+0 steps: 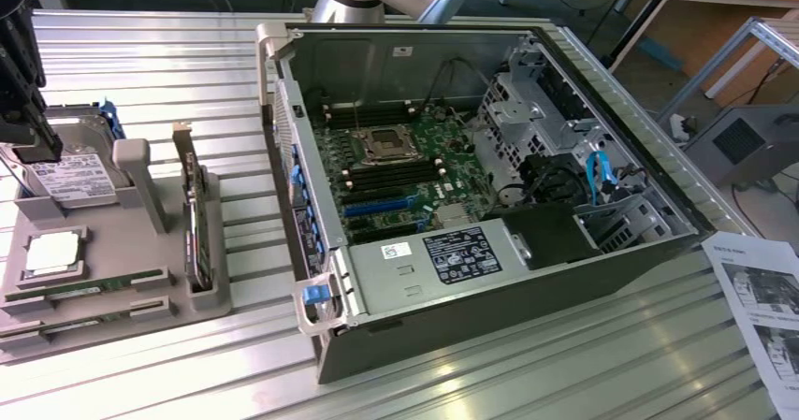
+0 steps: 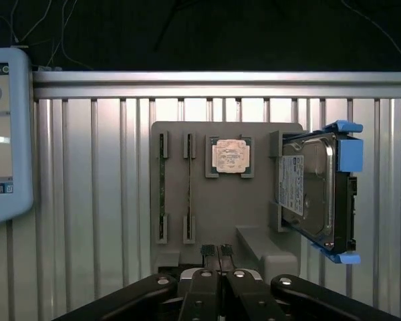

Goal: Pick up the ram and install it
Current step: 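Pick up the ram and move it above insertion slot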

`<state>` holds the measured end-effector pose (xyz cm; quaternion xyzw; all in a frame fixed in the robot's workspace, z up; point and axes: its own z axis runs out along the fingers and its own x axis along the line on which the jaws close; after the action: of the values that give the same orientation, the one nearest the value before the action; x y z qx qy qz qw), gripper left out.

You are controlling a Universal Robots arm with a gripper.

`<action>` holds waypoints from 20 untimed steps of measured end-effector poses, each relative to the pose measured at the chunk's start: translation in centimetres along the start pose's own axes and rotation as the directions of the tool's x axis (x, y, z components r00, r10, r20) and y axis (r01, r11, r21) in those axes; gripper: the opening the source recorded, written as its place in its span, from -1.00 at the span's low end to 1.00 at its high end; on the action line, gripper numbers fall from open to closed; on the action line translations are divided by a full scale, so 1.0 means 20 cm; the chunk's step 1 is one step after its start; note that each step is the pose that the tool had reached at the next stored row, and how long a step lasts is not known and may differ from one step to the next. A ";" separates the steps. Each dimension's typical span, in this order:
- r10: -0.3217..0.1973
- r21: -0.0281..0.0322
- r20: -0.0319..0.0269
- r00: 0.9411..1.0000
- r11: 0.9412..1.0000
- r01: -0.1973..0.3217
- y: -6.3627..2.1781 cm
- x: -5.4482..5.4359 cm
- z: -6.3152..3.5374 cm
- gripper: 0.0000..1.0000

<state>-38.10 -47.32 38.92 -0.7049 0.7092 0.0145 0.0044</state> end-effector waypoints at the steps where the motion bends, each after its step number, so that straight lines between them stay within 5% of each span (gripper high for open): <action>1: 0.000 0.000 0.000 1.000 1.000 0.000 0.000 0.00 0.000 -0.79; 20: -0.003 0.000 -0.001 1.000 1.000 0.003 -0.002 0.06 0.082 -0.79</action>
<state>-38.10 -48.46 37.25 -0.7058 0.7083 0.0141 0.0040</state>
